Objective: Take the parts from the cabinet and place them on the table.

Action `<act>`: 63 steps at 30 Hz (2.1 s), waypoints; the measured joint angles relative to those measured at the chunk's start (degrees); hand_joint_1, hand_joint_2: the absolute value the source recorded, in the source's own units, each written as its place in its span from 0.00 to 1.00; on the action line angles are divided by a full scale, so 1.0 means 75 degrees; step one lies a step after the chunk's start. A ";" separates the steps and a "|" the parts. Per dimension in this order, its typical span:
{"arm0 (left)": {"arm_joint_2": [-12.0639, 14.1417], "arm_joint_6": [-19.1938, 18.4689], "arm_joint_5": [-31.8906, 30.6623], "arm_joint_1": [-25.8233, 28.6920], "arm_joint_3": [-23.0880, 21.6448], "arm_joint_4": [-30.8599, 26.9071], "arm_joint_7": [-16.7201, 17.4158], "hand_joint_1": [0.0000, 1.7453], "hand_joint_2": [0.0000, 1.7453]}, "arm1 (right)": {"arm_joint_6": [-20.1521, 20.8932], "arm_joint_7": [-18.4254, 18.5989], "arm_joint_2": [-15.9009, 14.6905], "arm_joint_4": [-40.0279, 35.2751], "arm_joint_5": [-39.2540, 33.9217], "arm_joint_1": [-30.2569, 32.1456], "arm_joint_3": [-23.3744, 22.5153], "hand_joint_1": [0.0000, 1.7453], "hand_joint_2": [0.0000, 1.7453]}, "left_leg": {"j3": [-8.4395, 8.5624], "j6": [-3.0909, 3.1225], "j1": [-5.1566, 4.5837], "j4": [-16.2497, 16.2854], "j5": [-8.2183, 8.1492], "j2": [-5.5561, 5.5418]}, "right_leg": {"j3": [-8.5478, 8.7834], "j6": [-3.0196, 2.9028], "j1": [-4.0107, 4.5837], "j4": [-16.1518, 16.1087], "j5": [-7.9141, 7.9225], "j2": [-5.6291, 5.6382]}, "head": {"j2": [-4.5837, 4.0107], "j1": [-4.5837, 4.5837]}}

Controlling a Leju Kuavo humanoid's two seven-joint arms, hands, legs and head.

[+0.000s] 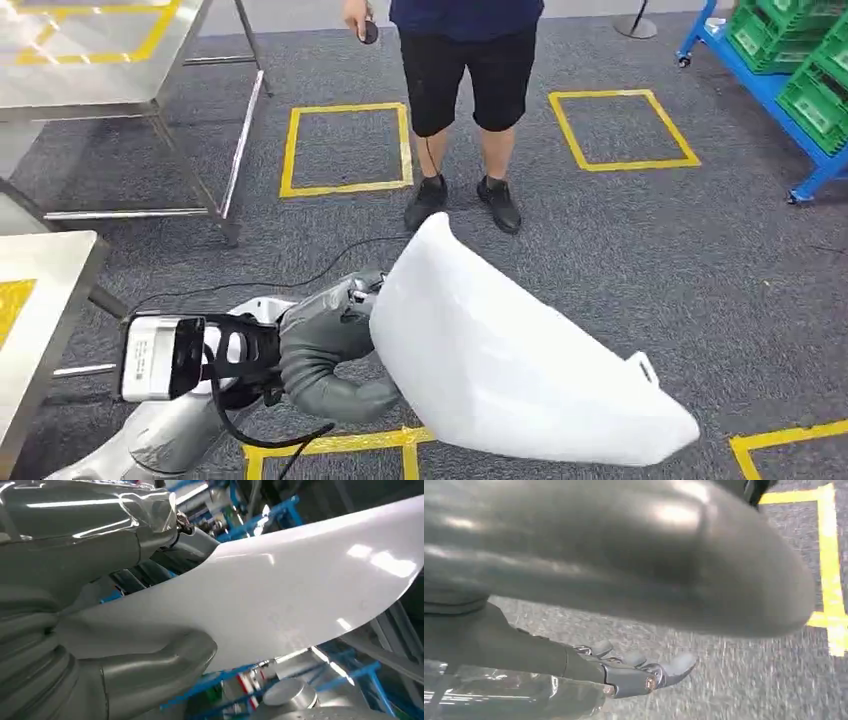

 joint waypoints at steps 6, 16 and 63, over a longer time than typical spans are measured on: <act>-0.0009 0.0020 0.0026 0.0026 -0.0053 0.0093 0.0000 1.00 1.00 | -0.0239 0.0026 -0.0230 0.0585 0.0079 -0.0123 -0.0017 0.00 0.00 | 0.0026 -0.0140 0.0060 0.0140 -0.0094 -0.0770 | 0.0347 0.0465 -0.0204 -0.1375 0.0952 0.0337 | 0.0000 0.0000; -0.0044 -0.0140 0.0423 0.0049 -0.0082 0.0143 0.0120 1.00 1.00 | -0.0787 0.0020 -0.0565 0.1599 0.0090 -0.0311 -0.0041 0.00 0.00 | -0.1220 -0.0424 0.0103 0.2396 -0.1120 0.0001 | 0.0509 -0.0061 -0.0064 -0.1453 0.0872 -0.0063 | 0.0000 -0.0067; -0.0143 0.0023 0.0192 0.0050 -0.0117 0.0160 0.0201 1.00 1.00 | -0.0405 0.0918 -0.0469 0.1229 0.0318 -0.0205 -0.0589 0.00 0.00 | -0.0060 0.0083 -0.0004 0.0055 0.0052 -0.0243 | -0.0595 0.0102 -0.0041 0.0902 -0.0121 0.0028 | 0.0003 0.0058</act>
